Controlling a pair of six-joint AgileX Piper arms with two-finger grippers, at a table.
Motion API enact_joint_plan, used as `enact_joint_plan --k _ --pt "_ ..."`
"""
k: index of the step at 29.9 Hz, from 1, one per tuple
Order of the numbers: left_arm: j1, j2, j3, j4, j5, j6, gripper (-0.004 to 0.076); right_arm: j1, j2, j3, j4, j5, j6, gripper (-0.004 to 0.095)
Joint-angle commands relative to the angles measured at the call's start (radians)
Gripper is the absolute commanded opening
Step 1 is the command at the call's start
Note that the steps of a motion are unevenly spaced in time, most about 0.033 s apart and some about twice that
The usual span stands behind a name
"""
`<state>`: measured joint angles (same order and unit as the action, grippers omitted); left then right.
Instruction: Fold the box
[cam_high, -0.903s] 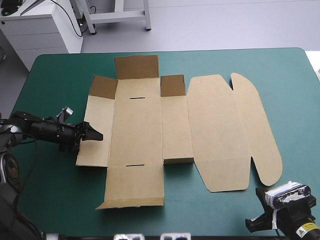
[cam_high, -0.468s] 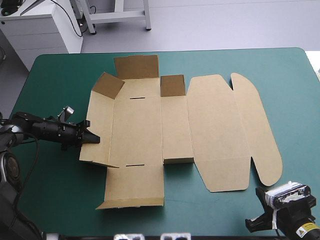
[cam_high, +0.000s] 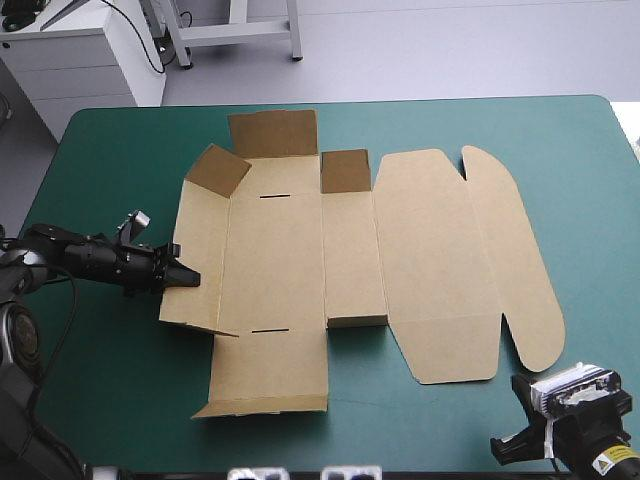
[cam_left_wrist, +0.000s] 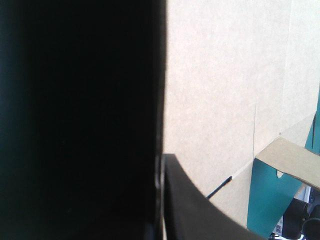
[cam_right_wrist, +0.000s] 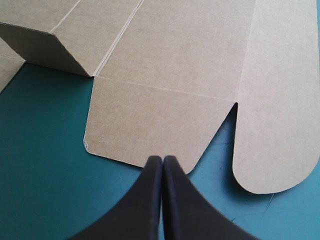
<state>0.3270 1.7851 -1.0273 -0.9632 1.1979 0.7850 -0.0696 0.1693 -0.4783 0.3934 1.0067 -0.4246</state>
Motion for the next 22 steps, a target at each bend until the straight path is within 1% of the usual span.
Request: enact_joint_plan --k 1,5,9,17,22 --pt "-0.003 -0.039 -0.017 -0.04 -0.002 0.022 -0.0008 0.002 0.014 -0.022 0.017 -0.049 -0.006 -0.002" --pt "-0.006 -0.039 -0.017 -0.049 0.001 0.045 -0.0008 0.002 0.014 -0.022 0.017 -0.049 -0.006 -0.002" --pt "-0.025 -0.041 -0.017 -0.071 0.026 0.086 -0.0008 0.002 0.014 -0.022 0.017 -0.049 -0.006 -0.002" --pt "-0.113 -0.059 -0.073 -0.055 -0.048 0.08 -0.0008 0.002 0.014 -0.022 0.017 -0.049 -0.006 -0.002" --pt "-0.17 -0.102 -0.187 0.04 -0.064 0.063 -0.0008 0.002 0.014 -0.022 0.017 -0.049 -0.006 -0.002"
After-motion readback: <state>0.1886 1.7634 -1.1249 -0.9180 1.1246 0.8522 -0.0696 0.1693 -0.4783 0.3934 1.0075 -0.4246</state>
